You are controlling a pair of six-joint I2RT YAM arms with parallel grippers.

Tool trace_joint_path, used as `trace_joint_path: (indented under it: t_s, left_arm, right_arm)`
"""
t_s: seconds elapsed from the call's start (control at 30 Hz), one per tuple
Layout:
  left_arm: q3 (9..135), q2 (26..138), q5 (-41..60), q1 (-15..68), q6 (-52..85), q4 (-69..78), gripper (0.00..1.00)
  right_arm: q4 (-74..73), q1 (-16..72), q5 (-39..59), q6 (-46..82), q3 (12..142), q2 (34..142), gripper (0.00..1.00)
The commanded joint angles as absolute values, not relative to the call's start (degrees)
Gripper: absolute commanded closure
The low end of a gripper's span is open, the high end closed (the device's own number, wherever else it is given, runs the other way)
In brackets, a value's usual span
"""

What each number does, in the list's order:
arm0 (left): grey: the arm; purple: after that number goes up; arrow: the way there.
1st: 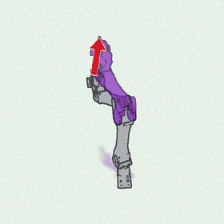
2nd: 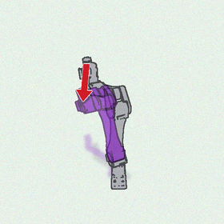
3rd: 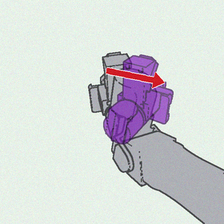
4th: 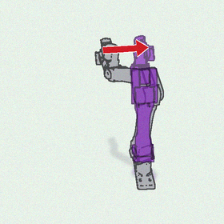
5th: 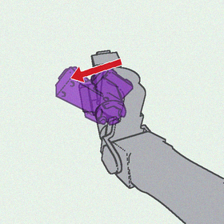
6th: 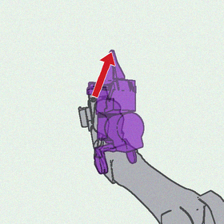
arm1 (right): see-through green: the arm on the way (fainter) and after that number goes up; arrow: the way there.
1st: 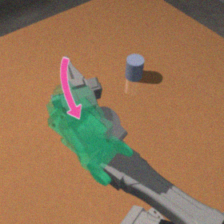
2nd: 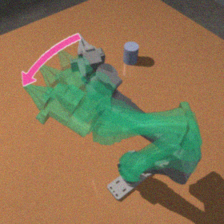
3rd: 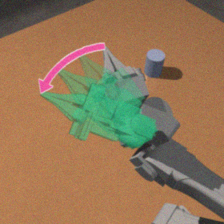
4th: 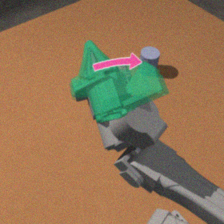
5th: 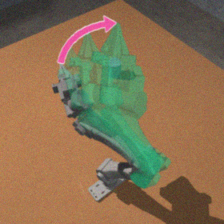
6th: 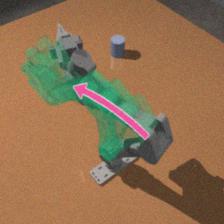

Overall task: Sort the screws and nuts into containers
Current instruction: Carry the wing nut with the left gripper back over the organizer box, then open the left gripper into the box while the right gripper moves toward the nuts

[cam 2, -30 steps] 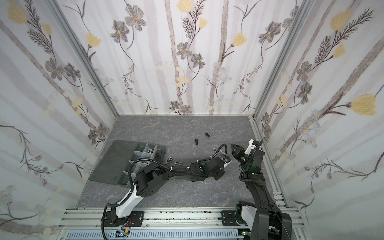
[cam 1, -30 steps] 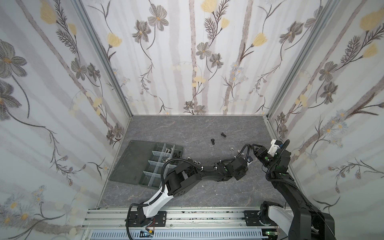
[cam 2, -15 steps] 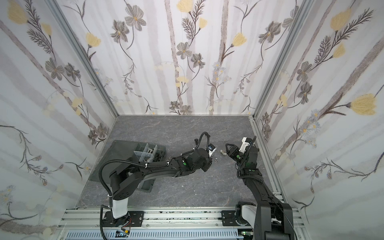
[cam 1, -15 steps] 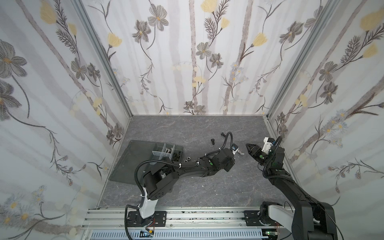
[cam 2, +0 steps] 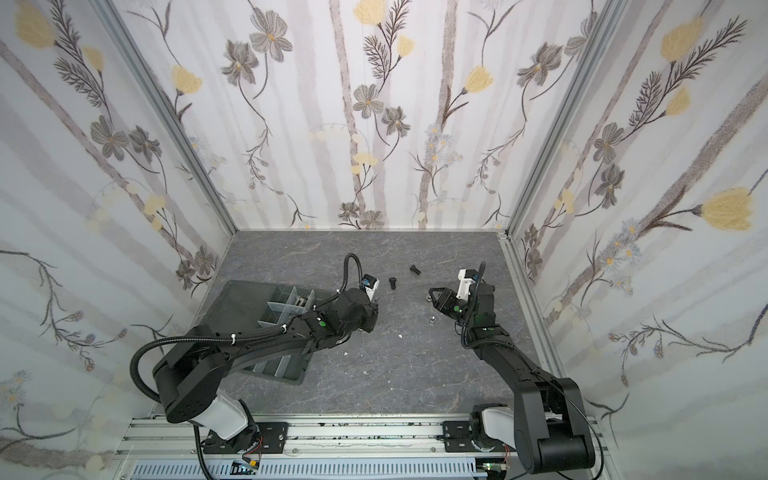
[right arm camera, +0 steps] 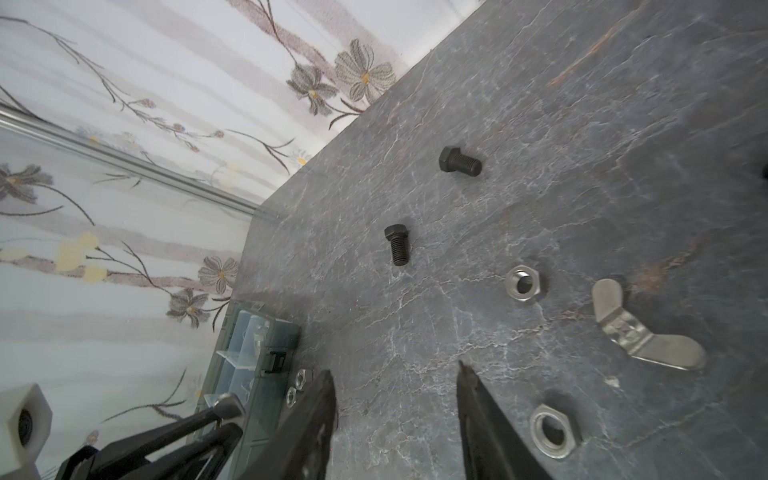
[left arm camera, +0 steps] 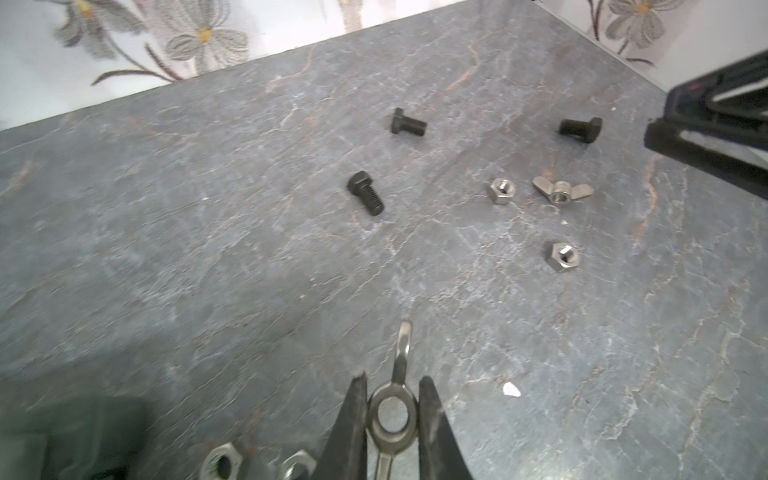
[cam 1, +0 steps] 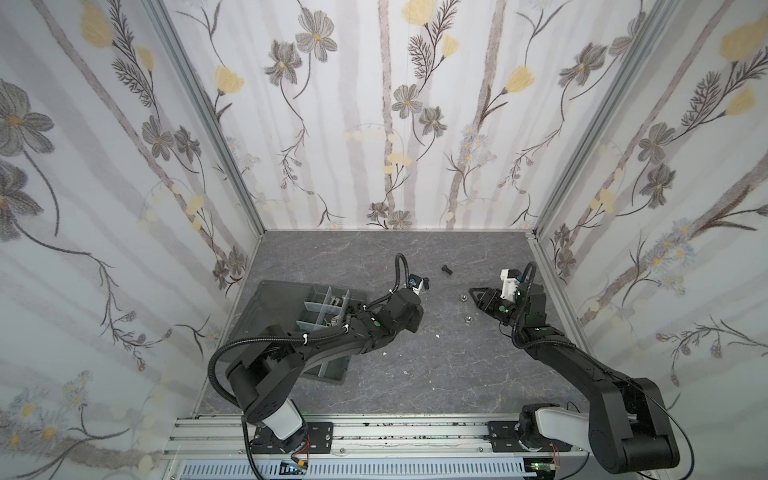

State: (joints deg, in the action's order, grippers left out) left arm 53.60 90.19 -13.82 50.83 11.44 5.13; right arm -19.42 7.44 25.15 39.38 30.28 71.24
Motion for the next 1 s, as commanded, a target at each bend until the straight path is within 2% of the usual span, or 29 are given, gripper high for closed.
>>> trace_joint_path:
  t_s: [0.0, 0.17, 0.33, 0.57, 0.8, 0.97]
  left_arm:
    - [50.31, 85.9, -13.46, 47.53, 15.15, 5.68, 0.93]
    - [44.81, 79.77, -12.77, 41.26, 17.02, 4.94, 0.93]
    - [38.24, 74.68, -7.03, 32.26, 20.35, 6.95, 0.92]
    - [33.38, 72.33, -2.95, 22.89, 23.06, 7.79, 0.92]
    - [27.88, 68.37, -5.97, 18.83, 26.66, 8.91, 0.91]
    - [26.46, 68.13, -3.94, 15.84, 27.01, 9.93, 0.91]
  right_arm:
    - [-19.86, 10.18, 24.52, 38.3, 31.89, 72.88, 0.51]
    - [-20.73, 14.26, 24.87, 37.75, 33.61, 75.53, 0.51]
    - [-20.72, 17.89, 24.96, 36.1, 35.24, 77.21, 0.51]
    - [-19.71, 20.47, 24.44, 34.75, 36.96, 78.81, 0.51]
    - [-18.99, 21.4, 24.37, 34.41, 38.06, 79.97, 0.51]
    - [-18.38, 21.69, 24.43, 34.0, 38.74, 80.73, 0.51]
